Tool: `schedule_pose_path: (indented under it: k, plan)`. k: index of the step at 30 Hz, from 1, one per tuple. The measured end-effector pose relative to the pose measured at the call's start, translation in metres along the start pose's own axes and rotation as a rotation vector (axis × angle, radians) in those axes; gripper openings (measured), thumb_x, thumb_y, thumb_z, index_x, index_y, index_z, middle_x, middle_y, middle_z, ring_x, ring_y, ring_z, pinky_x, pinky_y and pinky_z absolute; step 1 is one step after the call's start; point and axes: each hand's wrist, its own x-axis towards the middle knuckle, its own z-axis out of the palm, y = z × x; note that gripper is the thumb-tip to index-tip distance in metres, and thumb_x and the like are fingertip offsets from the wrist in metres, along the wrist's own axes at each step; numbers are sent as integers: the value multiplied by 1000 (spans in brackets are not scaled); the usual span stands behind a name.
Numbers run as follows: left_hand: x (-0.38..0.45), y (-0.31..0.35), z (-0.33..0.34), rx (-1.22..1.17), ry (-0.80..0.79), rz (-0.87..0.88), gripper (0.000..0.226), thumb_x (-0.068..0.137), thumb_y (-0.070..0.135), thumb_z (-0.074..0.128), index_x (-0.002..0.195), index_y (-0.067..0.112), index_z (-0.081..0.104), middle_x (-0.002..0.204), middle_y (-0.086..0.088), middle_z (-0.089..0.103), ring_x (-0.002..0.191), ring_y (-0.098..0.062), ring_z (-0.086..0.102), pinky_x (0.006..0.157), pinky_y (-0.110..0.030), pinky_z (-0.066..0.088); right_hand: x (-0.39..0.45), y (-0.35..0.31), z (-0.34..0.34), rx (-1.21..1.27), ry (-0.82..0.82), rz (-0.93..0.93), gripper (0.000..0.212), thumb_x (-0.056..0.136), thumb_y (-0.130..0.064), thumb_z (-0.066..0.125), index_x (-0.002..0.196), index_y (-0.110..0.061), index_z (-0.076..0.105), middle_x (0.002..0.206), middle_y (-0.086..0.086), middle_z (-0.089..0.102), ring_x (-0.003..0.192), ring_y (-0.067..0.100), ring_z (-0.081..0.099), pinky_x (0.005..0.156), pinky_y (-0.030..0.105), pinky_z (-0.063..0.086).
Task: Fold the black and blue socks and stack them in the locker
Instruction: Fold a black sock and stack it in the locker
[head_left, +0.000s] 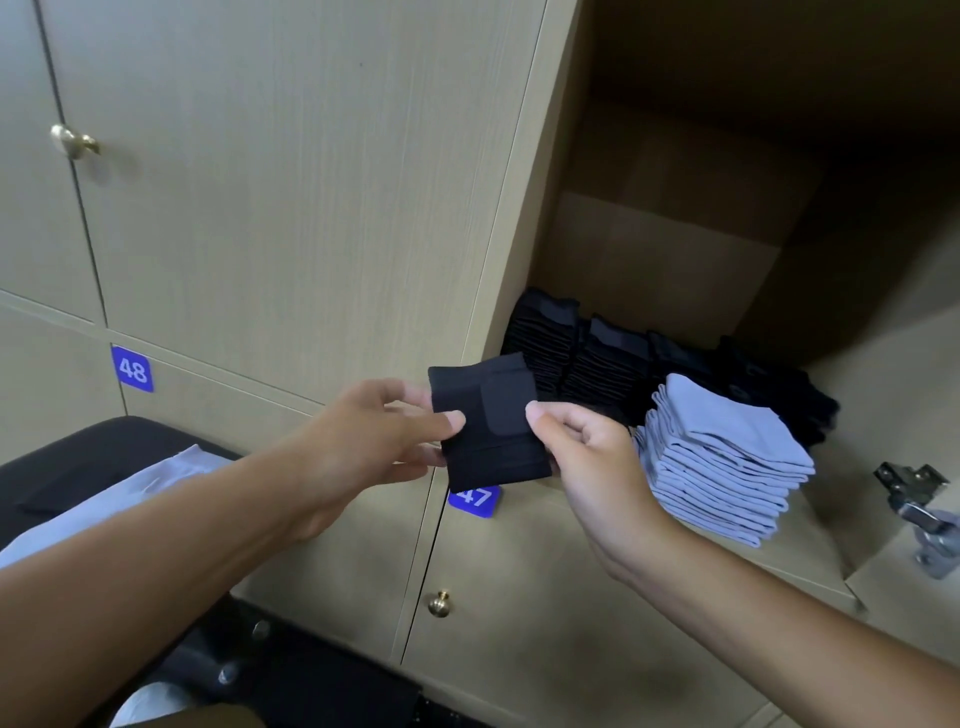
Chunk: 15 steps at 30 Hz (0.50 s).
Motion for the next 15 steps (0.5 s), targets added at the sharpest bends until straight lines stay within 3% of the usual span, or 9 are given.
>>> schedule_pose_path:
  k: [2, 3, 5, 9, 12, 15]
  plan:
    - [1, -2, 2, -25, 34, 45, 16, 91, 15, 74, 96, 7, 61, 93, -14, 73, 75, -20, 73, 88, -39, 61, -1, 0, 1, 40, -1, -4, 14, 97, -24, 67, 110, -21, 68, 97, 0, 78, 101, 16, 72, 103, 45, 52]
    - [1, -3, 2, -35, 51, 61, 14, 91, 11, 73, 95, 8, 60, 91, -17, 71, 73, -21, 71, 80, -36, 62, -1, -1, 2, 51, -3, -17, 17, 96, -21, 67, 113, -22, 63, 95, 1, 78, 99, 18, 73, 100, 46, 53]
    - [1, -3, 4, -41, 83, 78, 15, 92, 5, 72, 101, 9, 61, 91, -21, 71, 72, -24, 72, 67, -29, 61, -3, -3, 1, 39, -4, -67, 23, 94, -16, 69, 111, -26, 56, 94, 0, 77, 93, 16, 73, 91, 38, 57]
    - [4, -2, 4, -13, 140, 137, 17, 93, 0, 68, 105, 9, 60, 74, -14, 63, 70, -29, 71, 64, -34, 63, -5, -7, -1, -43, -59, -201, 21, 93, -10, 69, 100, -28, 63, 96, -6, 72, 87, 13, 71, 76, 21, 54]
    - [5, -4, 3, 8, 144, 175, 17, 93, -1, 67, 107, 6, 61, 62, -4, 59, 66, -25, 70, 65, -36, 64, -6, -8, -3, -93, -124, -213, 17, 94, -8, 67, 100, -23, 73, 90, -19, 67, 80, 6, 66, 75, 18, 52]
    - [7, -6, 4, 29, 142, 178, 16, 94, 1, 68, 108, 4, 61, 67, -8, 59, 67, -27, 66, 66, -36, 64, -5, -10, -7, -130, -129, -199, 20, 93, -8, 68, 101, -23, 77, 93, -15, 71, 82, 12, 69, 82, 25, 55]
